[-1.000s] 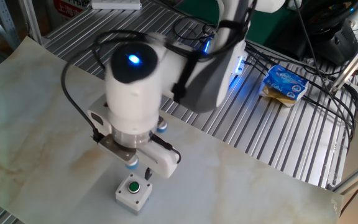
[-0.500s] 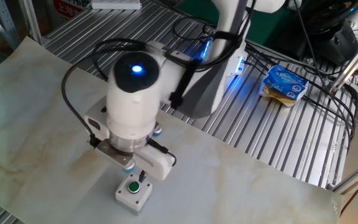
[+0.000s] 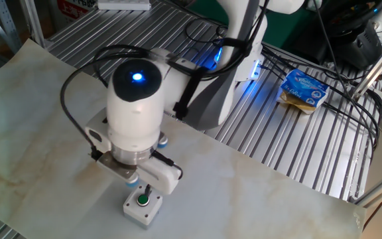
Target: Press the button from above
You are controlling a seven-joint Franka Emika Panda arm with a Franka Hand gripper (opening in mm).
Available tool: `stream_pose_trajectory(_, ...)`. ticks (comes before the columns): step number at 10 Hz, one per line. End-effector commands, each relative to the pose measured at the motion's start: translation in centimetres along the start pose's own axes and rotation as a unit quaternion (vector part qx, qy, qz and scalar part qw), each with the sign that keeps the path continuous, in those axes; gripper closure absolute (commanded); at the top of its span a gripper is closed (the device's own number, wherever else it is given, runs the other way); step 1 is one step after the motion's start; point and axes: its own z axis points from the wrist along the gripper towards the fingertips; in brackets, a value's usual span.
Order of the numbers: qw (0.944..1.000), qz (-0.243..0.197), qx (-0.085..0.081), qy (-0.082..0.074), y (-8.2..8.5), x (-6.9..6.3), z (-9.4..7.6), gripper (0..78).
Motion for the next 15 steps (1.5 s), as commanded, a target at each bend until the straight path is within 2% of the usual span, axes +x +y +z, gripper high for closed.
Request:
stream_pose_trajectory(1, 1.0, -0.003, -0.001, -0.008, -0.7, -0.4, 0.5, 0.2)
stream_pose_trajectory(15, 0.9996, -0.005, -0.006, -0.026, -1.1, 0.1, 3.6, 0.2)
